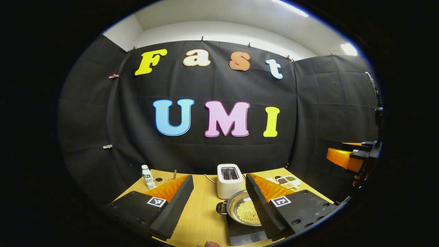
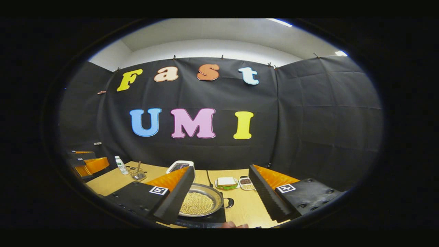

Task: First push the handle of the pot to place it horizontally, then grasp the pot with both hands and set it on the induction cooktop.

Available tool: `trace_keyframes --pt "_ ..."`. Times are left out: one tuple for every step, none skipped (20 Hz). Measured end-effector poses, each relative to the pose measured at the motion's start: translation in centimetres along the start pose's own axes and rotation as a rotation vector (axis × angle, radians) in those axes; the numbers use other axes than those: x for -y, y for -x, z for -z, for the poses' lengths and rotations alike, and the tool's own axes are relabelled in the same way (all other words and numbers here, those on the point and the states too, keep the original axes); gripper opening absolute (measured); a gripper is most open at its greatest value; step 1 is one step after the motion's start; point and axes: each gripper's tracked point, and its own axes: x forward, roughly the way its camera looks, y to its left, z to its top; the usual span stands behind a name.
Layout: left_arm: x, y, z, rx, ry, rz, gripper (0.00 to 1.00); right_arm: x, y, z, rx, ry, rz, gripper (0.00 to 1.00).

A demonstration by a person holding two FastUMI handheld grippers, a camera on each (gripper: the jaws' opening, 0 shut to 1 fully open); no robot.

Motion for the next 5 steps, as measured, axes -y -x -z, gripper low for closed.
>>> trace_keyframes --pt "0.09 -0.03 0.03 -0.004 -0.002 0.002 0.95 0.08 -0.08 0.04 0.000 -0.001 0.000 0.98" --pt "0.11 0.00 0.11 -0.007 -0.005 0.003 0.95 0.08 -0.10 0.16 -0.003 0.001 -0.001 0.98" --pt "0.18 -0.04 0.15 -0.010 -0.008 0.006 0.95 0.10 0.00 0.32 -0.006 0.003 -0.003 0.98" --pt "0.23 -0.09 0.13 -0.011 -0.010 0.007 0.95 0.08 -0.06 0.35 -0.008 0.004 -0.005 0.98" --pt "0.25 -0.17 0.05 -0.012 -0.011 0.009 0.95 -0.04 -0.07 0.41 -0.009 0.006 -0.006 0.98"
